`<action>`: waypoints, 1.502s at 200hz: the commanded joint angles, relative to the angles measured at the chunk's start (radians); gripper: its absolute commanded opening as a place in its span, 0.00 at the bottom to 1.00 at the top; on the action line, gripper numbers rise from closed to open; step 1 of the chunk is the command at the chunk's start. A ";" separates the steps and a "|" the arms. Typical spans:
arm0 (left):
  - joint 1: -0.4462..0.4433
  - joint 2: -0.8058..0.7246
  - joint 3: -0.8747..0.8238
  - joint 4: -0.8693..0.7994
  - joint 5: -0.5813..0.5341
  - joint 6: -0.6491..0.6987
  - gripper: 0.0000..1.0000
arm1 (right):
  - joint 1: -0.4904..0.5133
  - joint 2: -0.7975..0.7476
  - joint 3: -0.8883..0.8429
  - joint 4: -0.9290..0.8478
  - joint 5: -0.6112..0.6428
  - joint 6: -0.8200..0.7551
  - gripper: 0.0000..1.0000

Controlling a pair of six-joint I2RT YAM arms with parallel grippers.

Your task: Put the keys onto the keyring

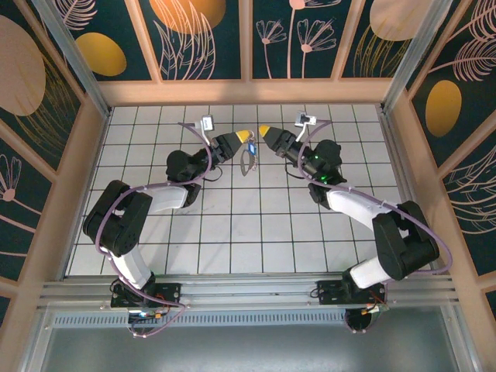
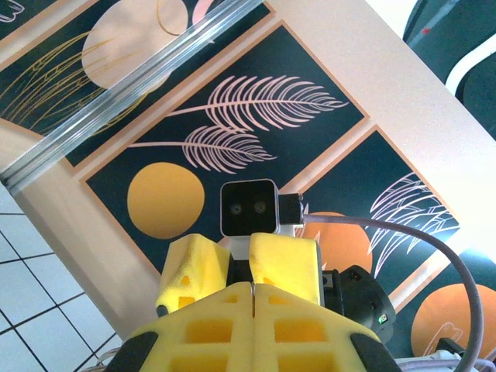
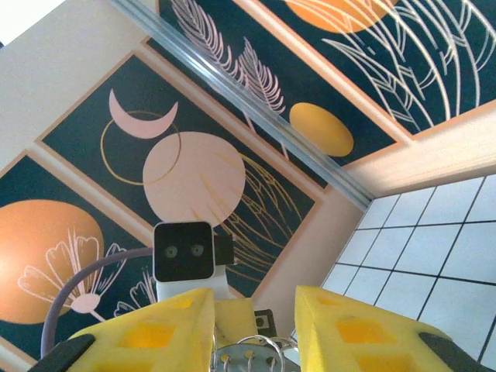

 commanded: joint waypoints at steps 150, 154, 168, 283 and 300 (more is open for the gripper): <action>-0.010 -0.001 0.012 0.066 -0.021 -0.003 0.00 | 0.060 0.024 0.038 0.053 -0.053 -0.023 0.26; -0.010 -0.002 0.013 0.066 -0.021 -0.004 0.00 | 0.060 0.024 0.035 0.056 -0.053 -0.023 0.25; -0.010 -0.001 0.014 0.064 -0.021 -0.002 0.00 | 0.061 0.021 0.029 0.055 -0.053 -0.026 0.22; -0.010 -0.005 0.015 0.057 -0.027 0.009 0.00 | 0.061 0.000 -0.005 0.039 -0.047 -0.040 0.12; -0.010 -0.005 0.015 0.055 -0.027 0.009 0.00 | 0.061 0.001 -0.005 0.038 -0.046 -0.042 0.04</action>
